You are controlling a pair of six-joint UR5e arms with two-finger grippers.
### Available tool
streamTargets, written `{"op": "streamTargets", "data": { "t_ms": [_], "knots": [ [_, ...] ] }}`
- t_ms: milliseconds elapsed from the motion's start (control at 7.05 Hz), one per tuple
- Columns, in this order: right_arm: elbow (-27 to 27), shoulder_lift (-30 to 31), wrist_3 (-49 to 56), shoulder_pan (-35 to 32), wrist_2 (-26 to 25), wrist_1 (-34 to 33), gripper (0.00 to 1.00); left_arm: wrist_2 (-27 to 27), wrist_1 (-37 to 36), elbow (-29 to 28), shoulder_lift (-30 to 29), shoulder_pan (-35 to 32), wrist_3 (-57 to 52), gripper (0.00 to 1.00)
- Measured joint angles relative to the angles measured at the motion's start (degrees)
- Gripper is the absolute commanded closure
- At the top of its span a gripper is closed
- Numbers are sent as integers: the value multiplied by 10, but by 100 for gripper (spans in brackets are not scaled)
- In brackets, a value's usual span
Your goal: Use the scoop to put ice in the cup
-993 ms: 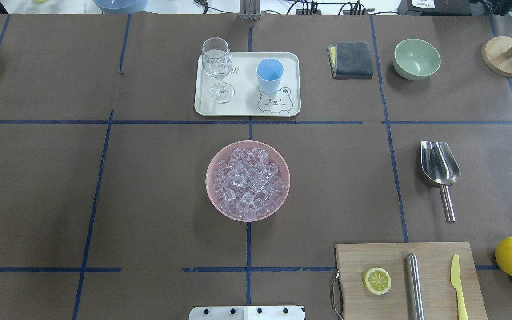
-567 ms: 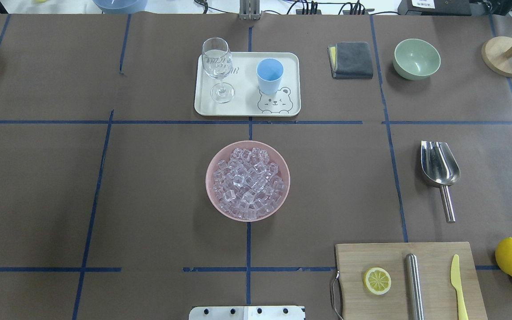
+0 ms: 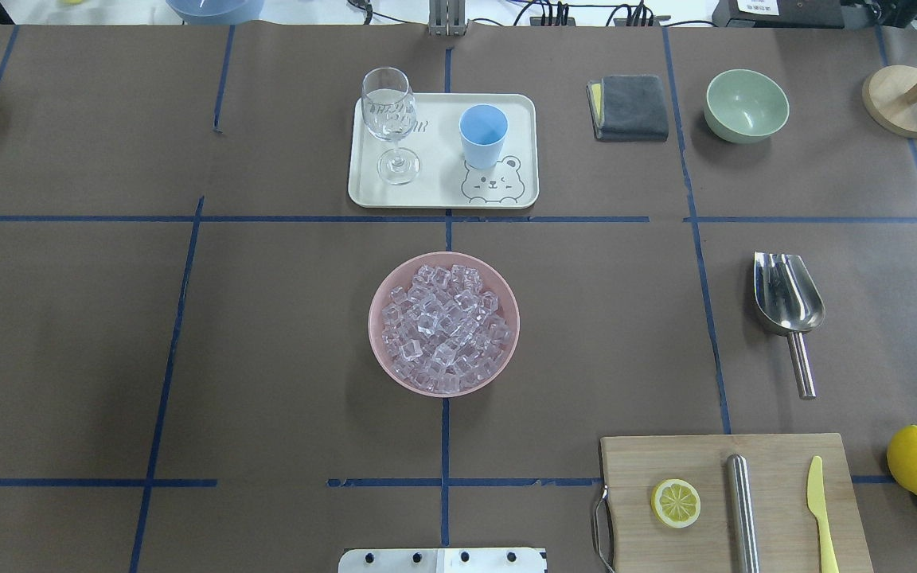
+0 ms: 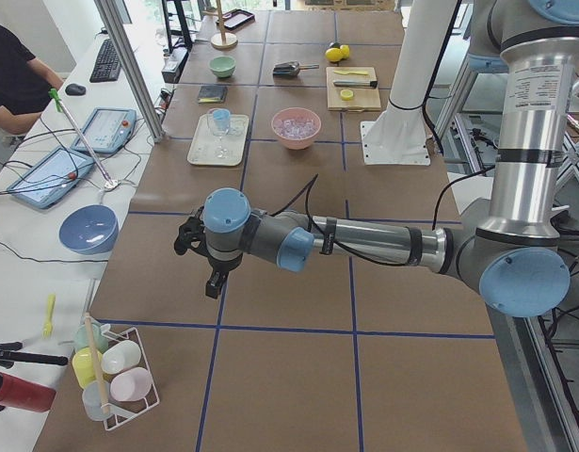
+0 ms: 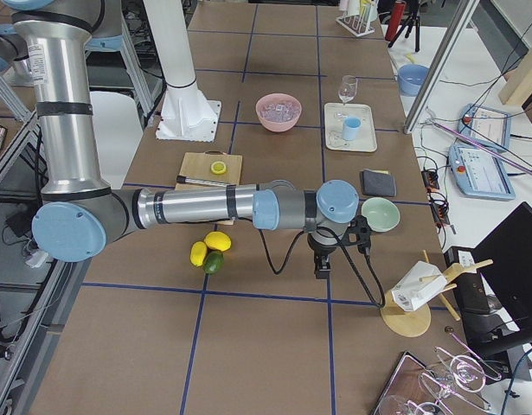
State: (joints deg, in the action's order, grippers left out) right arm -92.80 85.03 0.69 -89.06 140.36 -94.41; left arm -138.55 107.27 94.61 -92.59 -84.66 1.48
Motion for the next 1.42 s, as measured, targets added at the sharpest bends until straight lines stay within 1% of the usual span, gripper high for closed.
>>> {"op": "streamTargets", "data": {
  "t_ms": [284,567,851,993,1134,1276,1418],
  "knots": [
    [-13,-12,-1,1,6,-2,0,-3,37,34,-37,75,-1,0],
    [-26,-5,0,3,9,-1,0,-3,66,57,-70,150,14,0],
    [-44,3,-4,21,10,0,0,0,70,55,-142,246,89,0],
    [-59,4,-30,45,7,0,0,3,71,54,-173,297,128,0],
    [-86,5,-94,79,-5,0,0,4,73,56,-196,329,154,0],
    [-110,6,-164,114,-19,1,0,5,78,60,-206,342,162,0],
    [-126,11,-230,147,-31,20,0,6,89,62,-211,346,163,0]
  ]
}}
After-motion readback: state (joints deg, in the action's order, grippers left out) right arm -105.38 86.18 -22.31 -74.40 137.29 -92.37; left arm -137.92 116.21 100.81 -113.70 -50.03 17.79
